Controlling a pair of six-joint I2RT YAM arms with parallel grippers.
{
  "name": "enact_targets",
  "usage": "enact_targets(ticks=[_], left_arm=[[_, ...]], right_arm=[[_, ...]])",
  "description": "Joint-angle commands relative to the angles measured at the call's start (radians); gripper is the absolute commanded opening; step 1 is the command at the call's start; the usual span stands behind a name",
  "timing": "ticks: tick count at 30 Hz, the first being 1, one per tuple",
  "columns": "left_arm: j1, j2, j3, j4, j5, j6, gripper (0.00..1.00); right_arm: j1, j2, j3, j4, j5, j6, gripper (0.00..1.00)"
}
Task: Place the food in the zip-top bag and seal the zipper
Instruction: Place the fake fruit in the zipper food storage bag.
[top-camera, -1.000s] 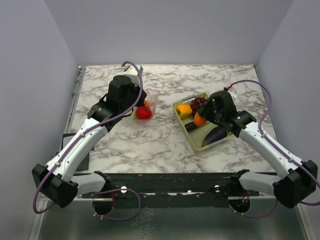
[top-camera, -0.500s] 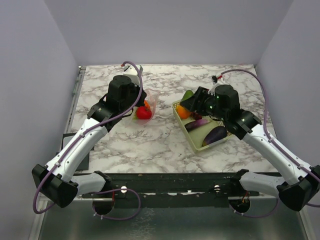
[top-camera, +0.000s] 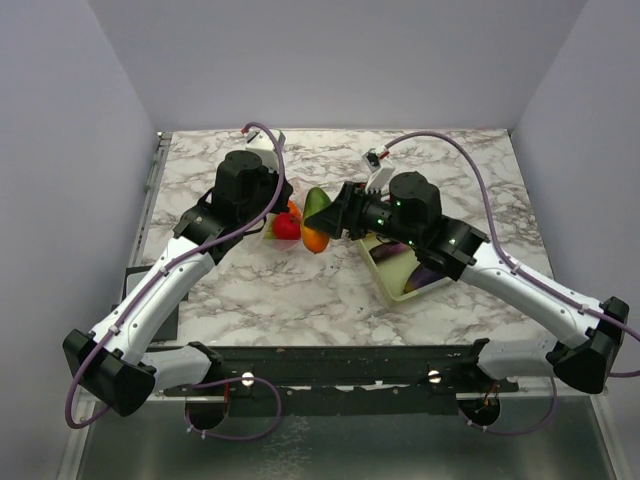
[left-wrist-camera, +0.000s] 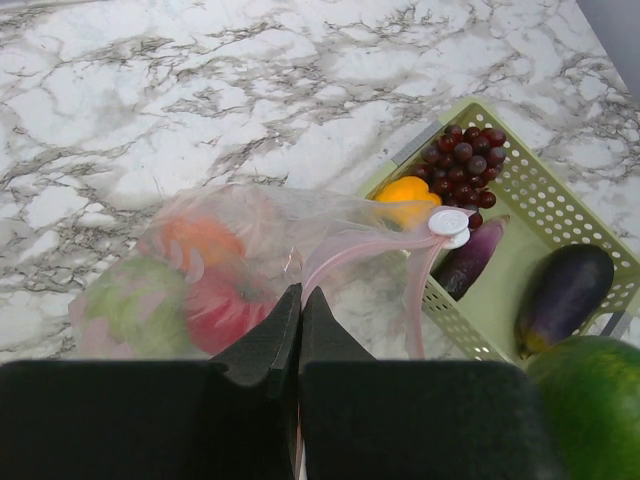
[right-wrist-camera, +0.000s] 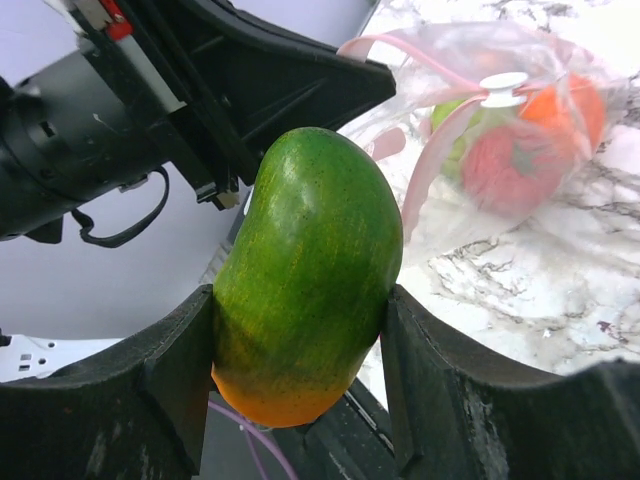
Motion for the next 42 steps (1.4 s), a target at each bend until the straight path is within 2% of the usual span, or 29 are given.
enact_targets(ticks=[1,11,17,25,38,42], left_arm=[[-0.002,-0.025,-0.009,0.025,0.011,-0.008,0.0],[-0.002,-0.027,-0.007,0.025,0.012,-0.01,0.0],[-0.001,-0.029,-0.007,0.025,0.017,-0.011,0.0],[0.0,-0.043,-0.007,0.026,0.017,-0.013,0.0],[-0.002,-0.107,-0.036,0.026,0.031,-0.034,0.0],[-0.007,-0.13,-0.061,0.024,0.088,-0.073,0.0]], right_arm=[[0.042,0.055,0.007,0.08,-0.028,0.03,0.0],[0.076,0.149,0.003,0.163,-0.062,0.119,0.01],[0.076,0.18,0.003,0.174,-0.034,0.189,0.01],[0.076,0.216,0.057,0.029,0.062,0.251,0.01],[0.077,0.18,0.058,-0.169,0.227,0.242,0.01],[0.076,0.153,0.051,-0.224,0.3,0.226,0.0]])
